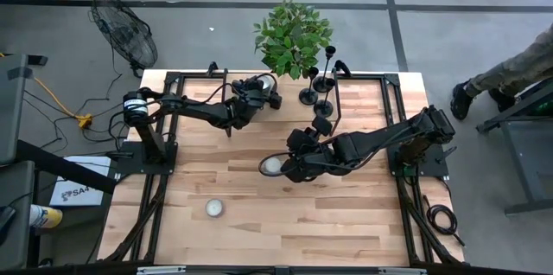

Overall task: Pick & Place candle stick holders
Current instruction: Put the white scented candle on the shelf, then put the red scented candle on the shelf

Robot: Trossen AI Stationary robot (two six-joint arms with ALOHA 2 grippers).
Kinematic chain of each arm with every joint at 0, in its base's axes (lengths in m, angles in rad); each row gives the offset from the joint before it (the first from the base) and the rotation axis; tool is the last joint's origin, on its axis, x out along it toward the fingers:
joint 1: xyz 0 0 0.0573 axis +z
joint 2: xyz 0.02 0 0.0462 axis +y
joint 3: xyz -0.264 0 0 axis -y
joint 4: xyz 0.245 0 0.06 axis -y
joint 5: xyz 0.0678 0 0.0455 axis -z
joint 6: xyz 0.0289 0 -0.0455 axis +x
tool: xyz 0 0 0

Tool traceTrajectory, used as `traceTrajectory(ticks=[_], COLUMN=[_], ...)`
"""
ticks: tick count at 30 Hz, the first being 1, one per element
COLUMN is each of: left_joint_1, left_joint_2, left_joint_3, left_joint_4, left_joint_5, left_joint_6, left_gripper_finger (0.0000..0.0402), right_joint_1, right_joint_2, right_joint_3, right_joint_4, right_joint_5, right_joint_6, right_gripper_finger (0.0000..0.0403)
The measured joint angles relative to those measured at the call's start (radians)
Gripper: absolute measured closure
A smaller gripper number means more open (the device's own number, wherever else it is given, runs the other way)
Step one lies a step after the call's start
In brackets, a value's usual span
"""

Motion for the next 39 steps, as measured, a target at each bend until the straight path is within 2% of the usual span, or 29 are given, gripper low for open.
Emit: traceTrajectory(ticks=[18,27,33,36,39], left_joint_1=[-0.023,-0.107,-0.149,-0.166,-0.185], left_joint_2=[-0.096,-0.201,-0.272,-0.313,-0.355], left_joint_3=[0.001,-0.002,-0.001,-0.001,-0.001], left_joint_4=[-0.132,-0.164,-0.190,-0.233,-0.282], left_joint_5=[0.059,0.013,-0.007,-0.008,-0.004], left_joint_6=[0.011,0.138,0.213,0.219,0.229], left_gripper_finger=[0.0030,0.0030,0.0030,0.0030,0.0030], right_joint_1=[0.004,0.089,0.129,0.147,0.160], right_joint_2=[0.000,-0.004,-0.037,-0.074,-0.159], right_joint_3=[0.000,0.000,0.000,-0.045,-0.164], right_joint_4=[-0.028,-0.068,-0.206,-0.221,-0.152], right_joint_5=[-0.021,0.065,0.144,0.170,0.175], right_joint_6=[0.048,0.009,0.147,0.189,0.221], right_gripper_finger=[0.0261,0.0261,0.0261,0.0261,0.0261])
